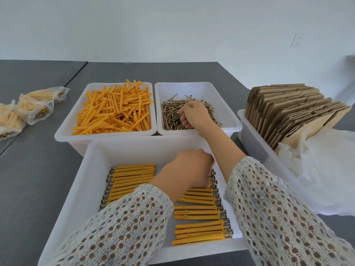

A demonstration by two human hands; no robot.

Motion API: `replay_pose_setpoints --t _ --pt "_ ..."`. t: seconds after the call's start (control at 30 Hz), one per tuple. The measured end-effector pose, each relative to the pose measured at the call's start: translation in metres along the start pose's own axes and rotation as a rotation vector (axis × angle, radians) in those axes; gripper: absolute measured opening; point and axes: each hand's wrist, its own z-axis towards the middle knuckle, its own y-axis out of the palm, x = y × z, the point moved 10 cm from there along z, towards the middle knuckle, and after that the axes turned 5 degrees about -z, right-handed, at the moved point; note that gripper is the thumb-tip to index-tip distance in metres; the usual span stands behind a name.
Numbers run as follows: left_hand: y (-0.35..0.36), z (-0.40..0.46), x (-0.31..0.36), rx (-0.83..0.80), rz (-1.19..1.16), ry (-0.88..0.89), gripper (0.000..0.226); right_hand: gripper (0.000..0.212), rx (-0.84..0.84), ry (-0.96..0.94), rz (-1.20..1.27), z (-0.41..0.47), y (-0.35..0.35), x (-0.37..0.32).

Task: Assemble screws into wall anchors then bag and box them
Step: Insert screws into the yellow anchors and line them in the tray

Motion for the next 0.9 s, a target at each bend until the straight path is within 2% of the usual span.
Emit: replay_pose_setpoints --t 0.1,0.2,0.3,0.37,0.43,0.53,0.63,0.73,0.83,0.9 --pt "0.003 0.0 0.0 -0.002 0.015 0.007 0.026 0.026 0.031 -0.027 -0.073 0.001 -0.001 0.0" --pt "-0.006 -0.001 -0.006 0.059 -0.067 0.005 0.024 0.025 0.041 -0.12 -0.281 0.0 0.004 -0.008" --pt "-0.02 -0.001 -0.019 0.091 -0.062 -0.012 0.03 0.032 -0.09 -0.156 -0.567 0.0 0.025 -0.008" --pt "-0.039 -0.005 -0.032 0.211 -0.058 -0.049 0.02 0.032 -0.183 -0.113 -0.678 0.003 0.036 -0.002" --pt "-0.059 -0.012 -0.044 0.329 -0.056 -0.092 0.03 0.03 -0.252 -0.052 -0.744 0.005 0.041 0.004" --pt "-0.081 -0.021 -0.056 0.423 -0.061 -0.123 0.035 0.028 -0.343 0.037 -0.873 0.004 0.044 0.013" --pt "-0.097 -0.031 -0.071 0.504 -0.103 -0.162 0.031 0.026 -0.373 0.033 -0.945 0.003 0.046 0.014" --pt "-0.111 -0.044 -0.093 0.654 -0.143 -0.219 0.026 0.022 -0.33 -0.026 -0.941 -0.001 0.047 0.008" --pt "-0.119 -0.056 -0.115 0.814 -0.153 -0.319 0.025 0.028 -0.276 0.017 -0.903 -0.005 0.041 0.008" --pt "-0.115 -0.062 -0.131 0.843 -0.098 -0.433 0.023 0.033 -0.256 0.016 -0.91 -0.007 0.038 0.005"
